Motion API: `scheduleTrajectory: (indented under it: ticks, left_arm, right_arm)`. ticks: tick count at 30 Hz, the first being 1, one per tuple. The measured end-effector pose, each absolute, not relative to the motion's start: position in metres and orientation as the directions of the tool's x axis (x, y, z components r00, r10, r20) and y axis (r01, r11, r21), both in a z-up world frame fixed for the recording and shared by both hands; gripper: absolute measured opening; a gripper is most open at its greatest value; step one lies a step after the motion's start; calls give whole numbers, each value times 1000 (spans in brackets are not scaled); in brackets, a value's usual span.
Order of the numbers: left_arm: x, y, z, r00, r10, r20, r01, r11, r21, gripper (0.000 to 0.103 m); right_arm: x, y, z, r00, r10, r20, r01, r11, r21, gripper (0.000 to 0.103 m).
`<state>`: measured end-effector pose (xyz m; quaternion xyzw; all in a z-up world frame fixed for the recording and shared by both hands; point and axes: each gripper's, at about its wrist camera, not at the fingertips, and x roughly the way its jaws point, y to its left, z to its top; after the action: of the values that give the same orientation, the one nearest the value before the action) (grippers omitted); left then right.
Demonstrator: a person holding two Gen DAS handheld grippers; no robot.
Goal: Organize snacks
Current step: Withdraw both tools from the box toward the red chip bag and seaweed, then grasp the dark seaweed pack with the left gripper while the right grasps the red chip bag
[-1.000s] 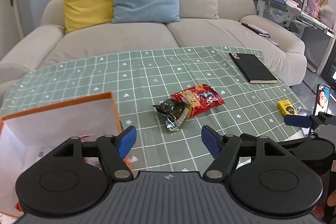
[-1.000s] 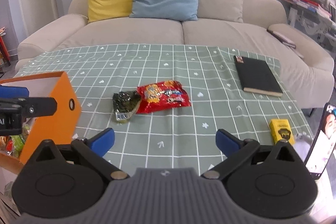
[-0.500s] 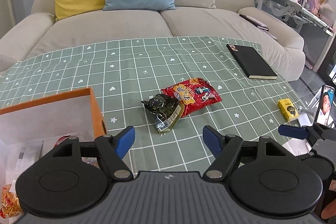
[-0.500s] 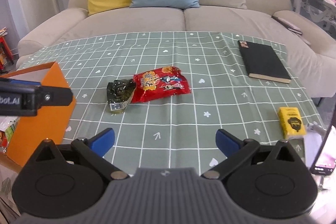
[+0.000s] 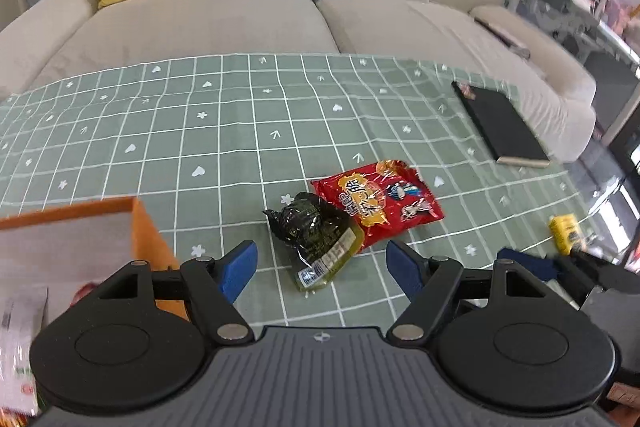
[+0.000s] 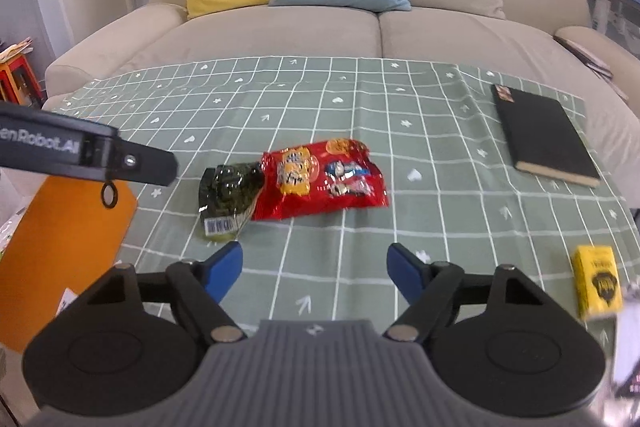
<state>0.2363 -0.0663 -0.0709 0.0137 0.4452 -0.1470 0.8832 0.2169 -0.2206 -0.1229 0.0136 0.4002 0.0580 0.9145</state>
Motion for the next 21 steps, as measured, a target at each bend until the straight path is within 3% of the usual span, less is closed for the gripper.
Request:
scheduleTrajectory:
  ticks: [10,14,21]
  left_arm:
    - [284,-80,-103,496,-204,-844,198,973,-119,86]
    - [300,-84,-118,483,-151,-863,141,986,-94,86]
    - [319,-85,-137,435,-140,-889,112,989,-101,86]
  right_arm:
    - [271,-234,-145,648,82,-757,-83,996,37,77]
    - [293,-236,-151,651,79,-755,-85,996,31,96]
    - [327,-239,-171,618,108,-779,-111,993,50,97]
